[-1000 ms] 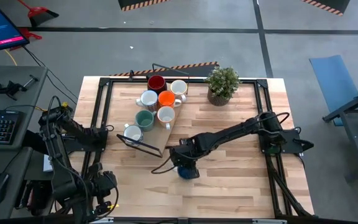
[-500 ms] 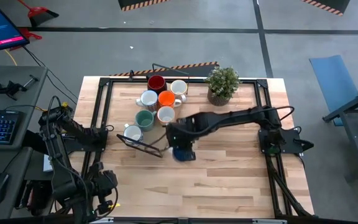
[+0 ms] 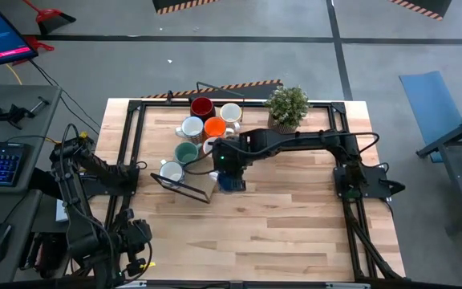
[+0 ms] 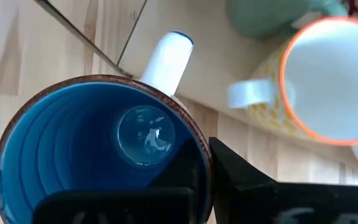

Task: Place coffee mugs
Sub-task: Put the blue cup on the shelf

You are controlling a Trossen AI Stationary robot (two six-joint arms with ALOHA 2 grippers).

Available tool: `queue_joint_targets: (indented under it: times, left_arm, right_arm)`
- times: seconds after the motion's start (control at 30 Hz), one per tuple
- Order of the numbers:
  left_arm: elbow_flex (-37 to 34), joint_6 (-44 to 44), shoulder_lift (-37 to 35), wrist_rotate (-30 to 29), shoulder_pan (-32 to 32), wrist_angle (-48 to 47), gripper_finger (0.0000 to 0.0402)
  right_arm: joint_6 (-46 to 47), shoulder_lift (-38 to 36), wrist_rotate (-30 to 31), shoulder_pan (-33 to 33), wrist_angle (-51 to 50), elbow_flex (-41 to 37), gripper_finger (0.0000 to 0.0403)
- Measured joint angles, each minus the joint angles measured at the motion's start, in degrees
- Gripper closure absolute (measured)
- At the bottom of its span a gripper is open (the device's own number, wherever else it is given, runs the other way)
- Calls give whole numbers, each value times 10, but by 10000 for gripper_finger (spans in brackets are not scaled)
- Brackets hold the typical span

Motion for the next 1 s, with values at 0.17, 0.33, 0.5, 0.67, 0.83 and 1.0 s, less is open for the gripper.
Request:
queue_joint_targets:
  times: [0.17,0.33,0.5,0.67,0.83,1.0]
  left_arm:
    - [0,0,0,0,0,0,394]
    - [0,0,0,0,0,-1,394]
    - [0,0,0,0,0,-1,394]
    - [0,0,0,0,0,-1,394]
    - [0,0,0,0,0,-1,394]
    - [0,0,0,0,0,-1,394]
  right_arm:
    - [-13,18,-1,-1,13,2,403]
    - [-26,37,-3,-6,23,21,403]
    - [-41,60,-3,-10,22,57,403]
    - [-57,91,-8,-12,12,102,403]
    - [-82,135,-9,-13,-25,166,403]
    - [-88,166,-20,-21,-37,204,403]
